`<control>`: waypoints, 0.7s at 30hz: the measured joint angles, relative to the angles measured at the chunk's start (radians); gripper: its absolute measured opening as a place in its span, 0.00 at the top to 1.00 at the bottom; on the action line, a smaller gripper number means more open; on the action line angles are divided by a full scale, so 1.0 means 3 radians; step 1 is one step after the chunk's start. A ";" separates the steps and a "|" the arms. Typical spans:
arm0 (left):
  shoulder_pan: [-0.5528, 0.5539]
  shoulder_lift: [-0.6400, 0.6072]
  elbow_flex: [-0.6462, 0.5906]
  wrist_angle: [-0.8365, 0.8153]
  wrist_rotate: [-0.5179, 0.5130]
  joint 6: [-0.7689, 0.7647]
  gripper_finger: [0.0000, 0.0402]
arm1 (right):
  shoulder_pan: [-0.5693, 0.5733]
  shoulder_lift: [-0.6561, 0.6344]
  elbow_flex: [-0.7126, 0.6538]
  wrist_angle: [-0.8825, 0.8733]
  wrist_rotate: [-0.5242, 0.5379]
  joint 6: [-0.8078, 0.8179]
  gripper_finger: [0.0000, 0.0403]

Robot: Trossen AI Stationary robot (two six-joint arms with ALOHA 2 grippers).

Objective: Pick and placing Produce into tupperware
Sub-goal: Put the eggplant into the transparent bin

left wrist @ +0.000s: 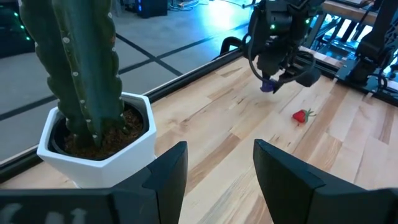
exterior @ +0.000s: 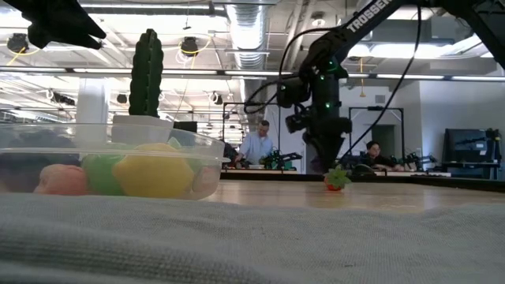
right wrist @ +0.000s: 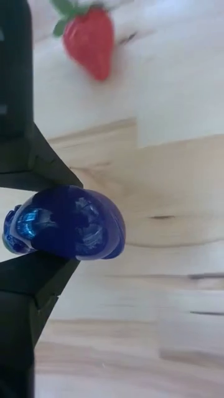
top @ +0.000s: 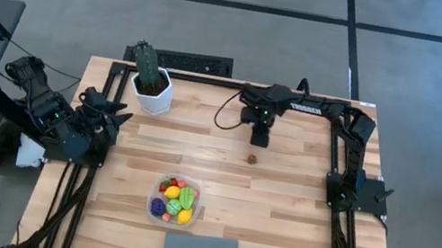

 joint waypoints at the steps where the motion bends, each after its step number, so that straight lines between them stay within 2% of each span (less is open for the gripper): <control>1: 0.0000 0.0000 0.0000 -0.0004 0.0000 0.0000 0.57 | 0.0000 0.0000 0.0030 0.0000 -0.0022 0.0019 0.60; 13: 0.0000 0.0000 0.0000 -0.0025 0.0001 0.0042 0.57 | 0.0025 0.0000 0.0427 -0.0065 -0.0572 0.0303 0.59; 21: 0.0000 0.0000 0.0000 -0.0044 0.0002 0.0043 0.57 | 0.0204 -0.0003 0.0686 -0.0144 -0.0780 0.0374 0.59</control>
